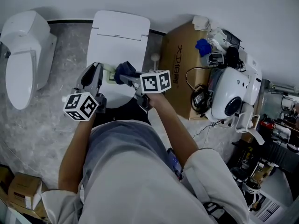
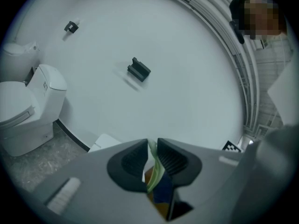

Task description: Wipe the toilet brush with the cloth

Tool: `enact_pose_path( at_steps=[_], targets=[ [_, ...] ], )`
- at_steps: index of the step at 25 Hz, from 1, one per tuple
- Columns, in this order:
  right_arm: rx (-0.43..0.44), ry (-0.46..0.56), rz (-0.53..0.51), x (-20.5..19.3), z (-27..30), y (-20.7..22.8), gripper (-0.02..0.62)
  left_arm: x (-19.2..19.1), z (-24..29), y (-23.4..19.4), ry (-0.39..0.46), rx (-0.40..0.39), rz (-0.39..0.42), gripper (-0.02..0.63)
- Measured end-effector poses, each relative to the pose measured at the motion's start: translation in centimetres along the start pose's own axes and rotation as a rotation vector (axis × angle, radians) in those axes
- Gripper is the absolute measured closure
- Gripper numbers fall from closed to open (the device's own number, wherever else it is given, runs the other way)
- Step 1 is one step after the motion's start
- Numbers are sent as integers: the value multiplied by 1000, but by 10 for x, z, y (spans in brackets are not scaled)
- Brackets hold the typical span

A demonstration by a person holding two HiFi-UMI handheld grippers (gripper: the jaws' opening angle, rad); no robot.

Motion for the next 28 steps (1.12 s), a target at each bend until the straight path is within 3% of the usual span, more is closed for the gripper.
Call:
enact_pose_path(
  at_steps=[19,28],
  targets=[
    [-1,49,-119,21,-11,-51,500,7,-3,-5,-34,-24,0,606],
    [68,192,-91,27,-24,-70,500,9,-3,-4,-83,-81,2,606]
  ],
)
Point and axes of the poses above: the fingertips, and each gripper's own axes: z forward along the fingers, y to its right, x out of its top, the point moved 8 cm from there along -z, backward along the fingers, and after that the axes turned 1 degree about z, right-handed, at the moved point
